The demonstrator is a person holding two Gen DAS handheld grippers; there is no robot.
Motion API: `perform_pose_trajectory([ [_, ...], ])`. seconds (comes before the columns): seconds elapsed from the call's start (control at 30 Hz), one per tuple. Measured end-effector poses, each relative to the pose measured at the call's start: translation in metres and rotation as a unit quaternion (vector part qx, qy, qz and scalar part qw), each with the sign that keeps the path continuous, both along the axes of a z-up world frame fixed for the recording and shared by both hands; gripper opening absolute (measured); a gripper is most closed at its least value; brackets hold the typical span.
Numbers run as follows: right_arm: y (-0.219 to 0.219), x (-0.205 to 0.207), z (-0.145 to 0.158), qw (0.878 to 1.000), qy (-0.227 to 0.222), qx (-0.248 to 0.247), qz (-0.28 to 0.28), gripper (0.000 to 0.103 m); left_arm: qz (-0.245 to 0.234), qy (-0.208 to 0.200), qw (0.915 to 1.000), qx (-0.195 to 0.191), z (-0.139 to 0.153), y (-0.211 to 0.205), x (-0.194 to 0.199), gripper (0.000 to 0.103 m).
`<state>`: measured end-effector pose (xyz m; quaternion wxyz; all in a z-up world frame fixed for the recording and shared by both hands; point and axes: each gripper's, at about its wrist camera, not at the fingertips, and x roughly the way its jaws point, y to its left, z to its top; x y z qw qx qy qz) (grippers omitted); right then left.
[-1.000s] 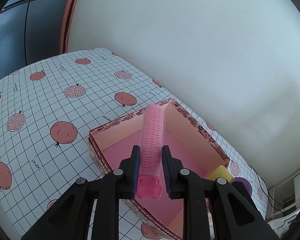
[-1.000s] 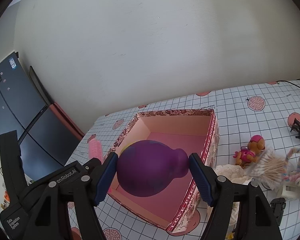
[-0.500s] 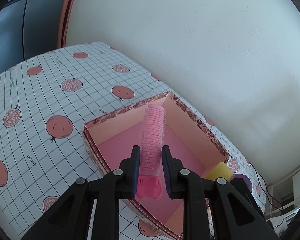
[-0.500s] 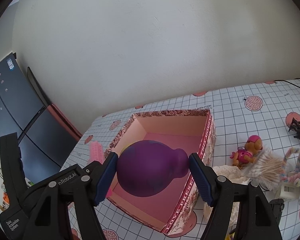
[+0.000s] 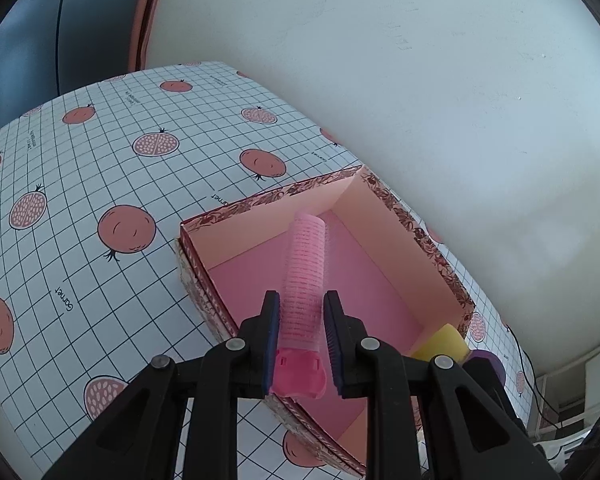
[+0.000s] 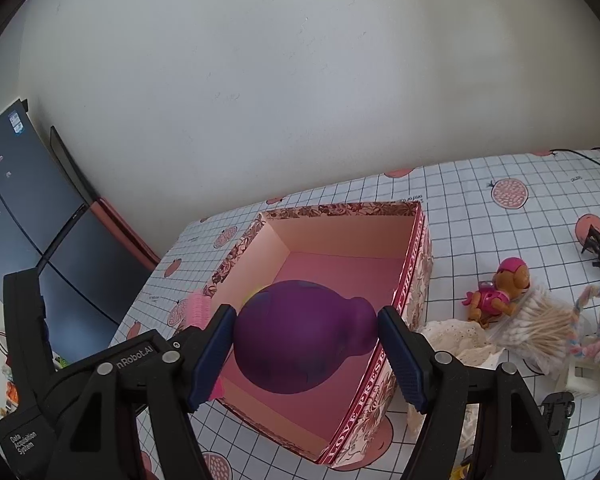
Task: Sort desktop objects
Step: 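Open both grippers to drop the roller and ball toy into the box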
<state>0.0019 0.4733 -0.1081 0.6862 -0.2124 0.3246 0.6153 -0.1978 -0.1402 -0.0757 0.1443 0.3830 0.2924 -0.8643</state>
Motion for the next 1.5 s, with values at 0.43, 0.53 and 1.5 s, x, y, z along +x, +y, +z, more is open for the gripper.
perform_pose_trajectory([
  [0.43, 0.002, 0.0, -0.003, 1.0, 0.019, -0.007, 0.008, 0.077, 0.004, -0.009, 1.0, -0.001, -0.001, 0.0, -0.002, 0.026],
  [0.53, 0.005, 0.003, -0.007, 0.999, 0.03, -0.013, 0.007, 0.079, 0.027, -0.014, 0.9995, 0.01, -0.003, -0.003, -0.001, 0.046],
  [1.5, 0.002, 0.019, -0.003, 0.998, 0.008, -0.014, -0.06, 0.103, 0.048, -0.014, 0.9987, -0.004, 0.002, 0.0, -0.001, 0.09],
])
